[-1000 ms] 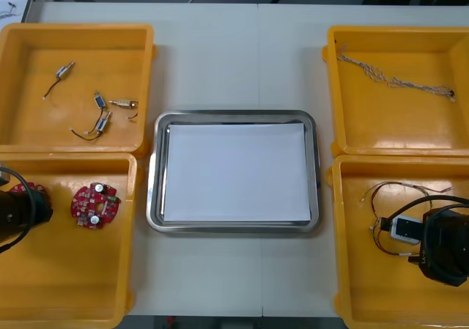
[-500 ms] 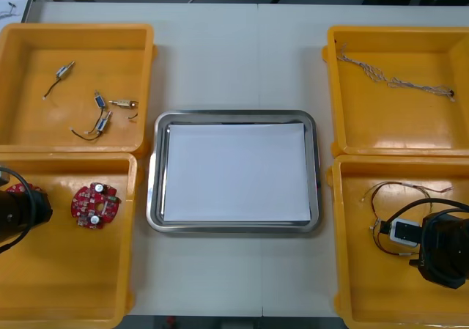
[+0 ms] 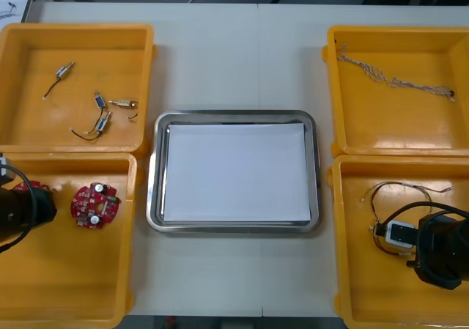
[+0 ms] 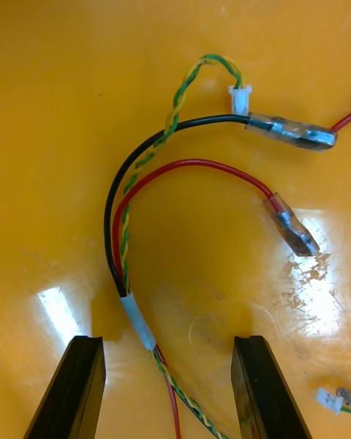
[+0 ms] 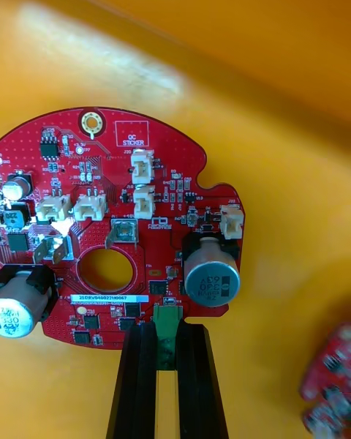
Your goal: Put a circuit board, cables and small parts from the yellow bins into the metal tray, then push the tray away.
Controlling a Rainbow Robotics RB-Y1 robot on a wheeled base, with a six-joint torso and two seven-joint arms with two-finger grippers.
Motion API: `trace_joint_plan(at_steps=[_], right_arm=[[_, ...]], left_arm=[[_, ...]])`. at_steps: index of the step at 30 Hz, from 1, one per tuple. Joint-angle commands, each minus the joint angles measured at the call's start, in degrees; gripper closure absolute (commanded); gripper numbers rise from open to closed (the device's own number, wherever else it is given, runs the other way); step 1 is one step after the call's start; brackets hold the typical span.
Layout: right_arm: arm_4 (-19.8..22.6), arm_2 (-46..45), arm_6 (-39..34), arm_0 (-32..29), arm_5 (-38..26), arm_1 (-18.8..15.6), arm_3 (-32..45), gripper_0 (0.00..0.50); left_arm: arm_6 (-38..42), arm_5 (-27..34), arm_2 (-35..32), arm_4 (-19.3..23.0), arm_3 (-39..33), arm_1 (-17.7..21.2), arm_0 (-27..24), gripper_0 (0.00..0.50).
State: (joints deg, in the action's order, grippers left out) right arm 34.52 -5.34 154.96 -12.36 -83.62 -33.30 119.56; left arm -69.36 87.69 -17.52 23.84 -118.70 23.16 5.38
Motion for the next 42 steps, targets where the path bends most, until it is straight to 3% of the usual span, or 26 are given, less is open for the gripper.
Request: trace_joint_plan(at_steps=[1, 9, 14, 21, 30, 31, 33, 34, 35, 37, 42], right_arm=[[-1.1, 1.5, 0.0, -1.0, 0.7, 1.6, 0.4, 0.0], [-1.8, 2.7, 0.0, -1.1, 2.0, 1.6, -0.3, 0.0], [-2.0, 2.8, 0.0, -1.1, 3.2, 1.6, -1.3, 0.0], [-2.7, 2.6, 0.0, -1.1, 3.1, 1.5, -1.3, 0.0], [-2.8, 2.3, 0.0, -1.1, 3.2, 1.5, -1.3, 0.0], [-2.8, 2.2, 0.0, -1.1, 3.1, 1.5, -1.3, 0.028], [-2.8, 2.2, 0.0, -1.1, 2.9, 1.5, -1.3, 0.204], [-2.8, 2.2, 0.0, -1.1, 2.8, 1.5, -1.3, 0.399], [-2.7, 2.0, 0.0, -1.1, 2.7, 1.5, -1.2, 0.473], [-2.4, 1.7, 0.0, -1.1, 2.4, 1.5, -1.2, 0.5], [-1.6, 1.0, 0.0, -0.8, 1.9, 1.5, -0.5, 0.5]], left_arm=[[-6.4, 6.7, -1.8, 1.7, -7.9, 2.2, 0.0, 0.5], [-6.4, 17.2, -2.7, 4.1, -17.4, 5.1, 0.4, 0.5], [-5.6, 21.6, -5.1, 9.4, -20.5, 6.4, 0.0, 0.5], [-3.3, 22.3, -5.5, 12.8, -23.3, 7.3, -2.1, 0.5], [7.7, 22.3, 1.5, 14.6, -25.4, 10.3, -6.6, 0.5], [9.2, 22.3, 2.5, 14.8, -25.4, 10.8, -7.4, 0.5], [11.6, 22.3, 4.2, 16.0, -25.4, 12.2, -8.7, 0.5], [13.3, 22.3, 4.9, 17.0, -25.4, 13.0, -9.3, 0.5], [14.8, 22.3, 5.6, 18.2, -25.4, 13.4, -9.9, 0.5], [17.0, 22.3, 6.5, 19.6, -25.4, 14.2, -10.9, 0.5], [20.9, 22.3, 9.1, 21.1, -25.6, 15.8, -13.5, 0.5]])
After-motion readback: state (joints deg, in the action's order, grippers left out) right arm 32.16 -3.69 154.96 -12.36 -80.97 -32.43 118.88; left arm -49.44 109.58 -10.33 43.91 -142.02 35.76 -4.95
